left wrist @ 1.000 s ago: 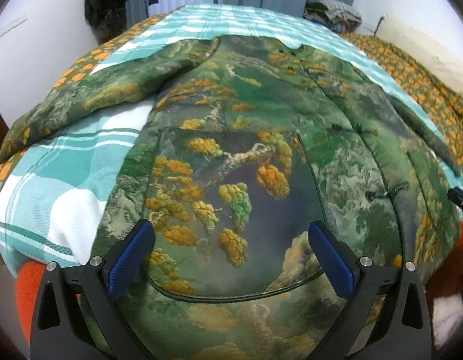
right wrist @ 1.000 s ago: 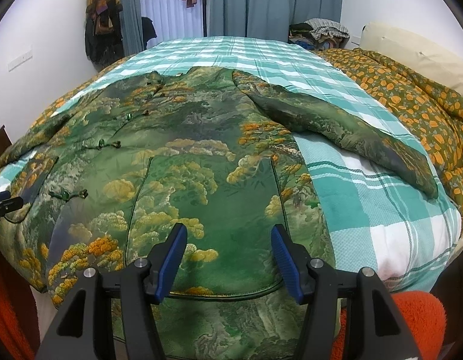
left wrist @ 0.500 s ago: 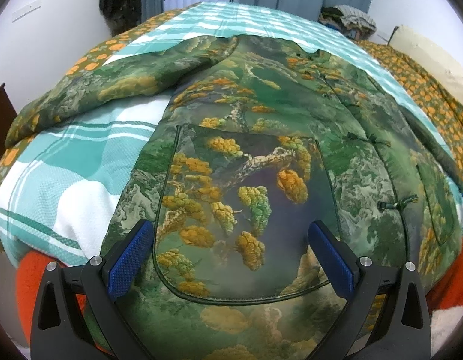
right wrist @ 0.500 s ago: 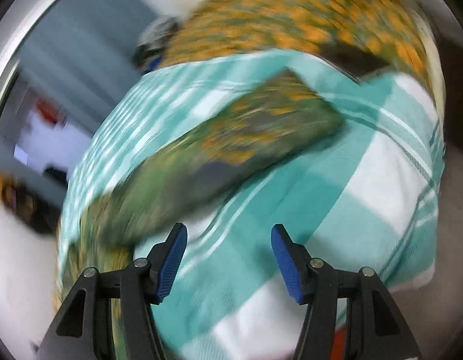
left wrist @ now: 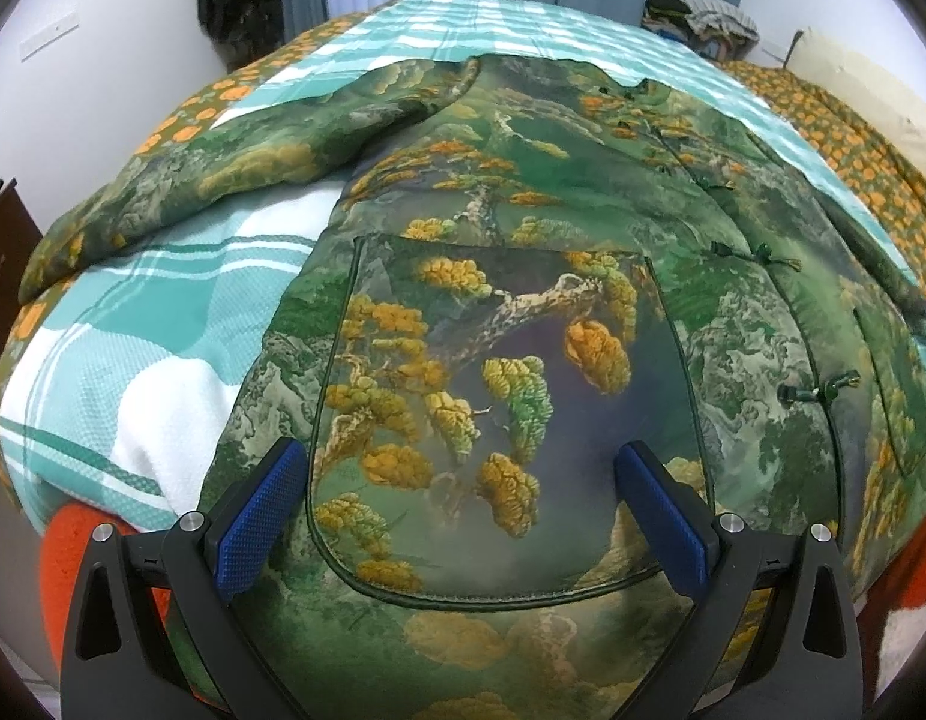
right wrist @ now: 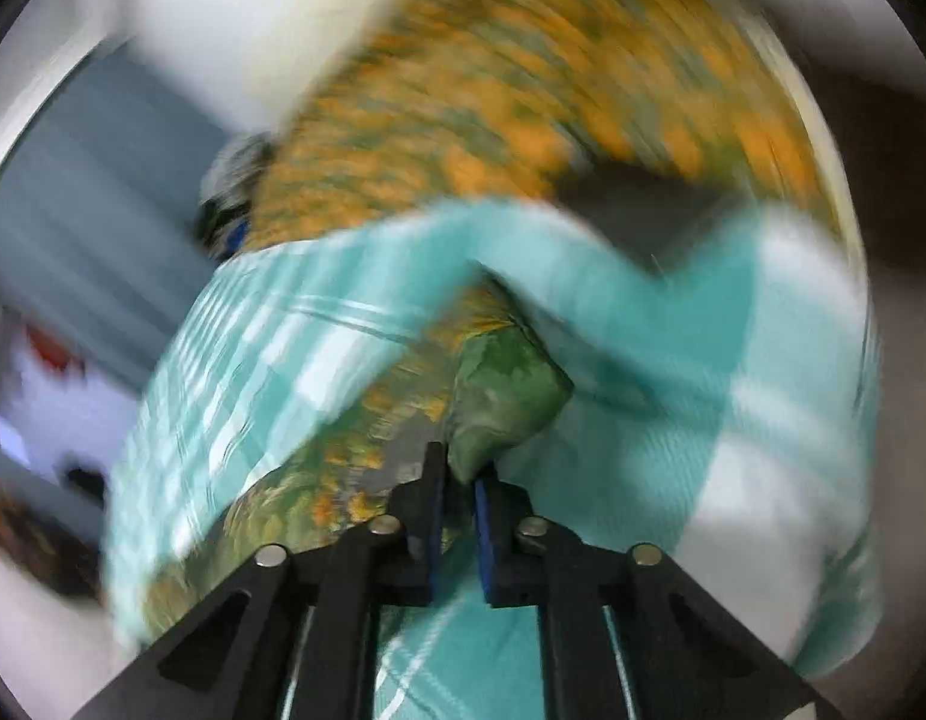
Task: Fold large clothes
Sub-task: 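Grasp the sleeve cuff with the right tool and fold it across the jacket body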
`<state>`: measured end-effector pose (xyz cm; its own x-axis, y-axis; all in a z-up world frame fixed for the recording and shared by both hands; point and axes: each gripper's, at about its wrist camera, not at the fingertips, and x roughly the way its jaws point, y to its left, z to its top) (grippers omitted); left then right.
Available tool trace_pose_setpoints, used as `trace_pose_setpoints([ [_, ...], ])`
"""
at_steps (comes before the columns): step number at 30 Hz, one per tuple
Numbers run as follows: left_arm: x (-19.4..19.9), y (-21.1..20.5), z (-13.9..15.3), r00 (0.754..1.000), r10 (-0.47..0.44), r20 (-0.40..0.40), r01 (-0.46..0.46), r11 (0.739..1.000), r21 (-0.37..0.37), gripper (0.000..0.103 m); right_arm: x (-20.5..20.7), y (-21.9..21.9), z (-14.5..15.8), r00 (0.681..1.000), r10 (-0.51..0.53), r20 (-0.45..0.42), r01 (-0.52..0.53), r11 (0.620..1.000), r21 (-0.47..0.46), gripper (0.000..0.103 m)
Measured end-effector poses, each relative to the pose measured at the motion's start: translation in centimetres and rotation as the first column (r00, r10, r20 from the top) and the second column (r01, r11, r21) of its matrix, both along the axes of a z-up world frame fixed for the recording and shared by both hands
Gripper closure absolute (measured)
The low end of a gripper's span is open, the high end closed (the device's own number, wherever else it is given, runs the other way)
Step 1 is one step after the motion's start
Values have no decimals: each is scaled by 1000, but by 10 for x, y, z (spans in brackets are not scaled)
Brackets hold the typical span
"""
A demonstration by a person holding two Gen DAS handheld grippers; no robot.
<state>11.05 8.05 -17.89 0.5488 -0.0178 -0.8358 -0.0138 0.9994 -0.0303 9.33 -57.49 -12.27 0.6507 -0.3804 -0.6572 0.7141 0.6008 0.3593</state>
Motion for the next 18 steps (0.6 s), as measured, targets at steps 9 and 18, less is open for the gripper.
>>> trace_pose_setpoints([
  [9, -1, 0, 0, 1000, 5, 3, -5, 1000, -5, 1, 44, 241, 118, 790, 609, -74, -562, 670, -484, 96],
  [18, -13, 6, 20, 1000, 5, 28, -4, 999, -37, 1, 50, 422, 27, 533, 824, -194, -814, 436, -383, 88],
])
